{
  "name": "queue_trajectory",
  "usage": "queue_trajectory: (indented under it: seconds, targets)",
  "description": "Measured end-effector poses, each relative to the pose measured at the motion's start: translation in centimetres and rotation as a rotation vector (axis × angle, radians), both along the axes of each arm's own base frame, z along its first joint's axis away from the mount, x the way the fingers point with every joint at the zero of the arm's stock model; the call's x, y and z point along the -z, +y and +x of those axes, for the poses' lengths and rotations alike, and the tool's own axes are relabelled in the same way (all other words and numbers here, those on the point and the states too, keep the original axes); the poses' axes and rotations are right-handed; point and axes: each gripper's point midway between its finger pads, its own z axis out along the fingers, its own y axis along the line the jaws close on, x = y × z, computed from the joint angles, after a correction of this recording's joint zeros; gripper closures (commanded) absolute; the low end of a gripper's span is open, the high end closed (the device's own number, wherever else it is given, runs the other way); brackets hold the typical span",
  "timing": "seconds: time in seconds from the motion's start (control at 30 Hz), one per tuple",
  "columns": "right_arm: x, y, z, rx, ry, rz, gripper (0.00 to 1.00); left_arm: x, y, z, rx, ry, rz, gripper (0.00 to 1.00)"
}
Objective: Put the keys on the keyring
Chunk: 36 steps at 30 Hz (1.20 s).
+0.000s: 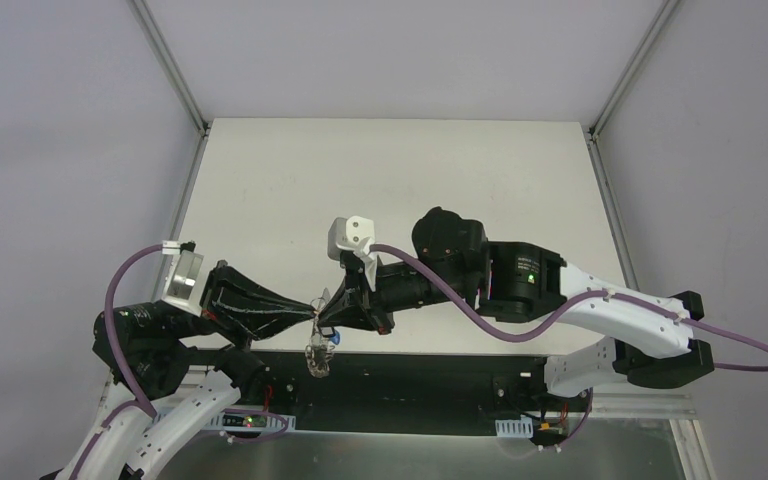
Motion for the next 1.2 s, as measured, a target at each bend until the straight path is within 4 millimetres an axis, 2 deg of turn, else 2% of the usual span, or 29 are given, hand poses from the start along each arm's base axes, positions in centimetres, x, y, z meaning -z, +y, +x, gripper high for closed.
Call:
queue_trajectory:
  seconds: [0.27,0.37,0.57,0.77,1.03,1.2]
  targets:
    - [0.5,-0.1,0.3,0.023,0.046,-0.021,1.00,0.4,-0.1,0.1,0.004,0.022,0.017,1.00]
    - [1.3,-0.4,0.3,0.037,0.081,-0.038,1.00,1.1,-0.4,0.1,0.024,0.052,0.052,0.95]
    - [3.1,-2.4,0.9,0.091,0.165,-0.092,1.00,2.9,-1.3,0.6,0.063,0.134,0.136,0.88]
    - [4.1,-4.8,1.5,0.143,0.254,-0.134,1.00,3.5,-1.6,0.3,0.104,0.168,0.184,0.86]
    - [5.9,-5.7,0.5,0.114,0.347,-0.216,1.00,4.1,-2.0,0.3,0.135,0.219,0.210,0.82]
    - [6.5,-5.3,0.0,0.083,0.383,-0.244,1.00,4.8,-2.4,0.5,0.163,0.279,0.242,0.79]
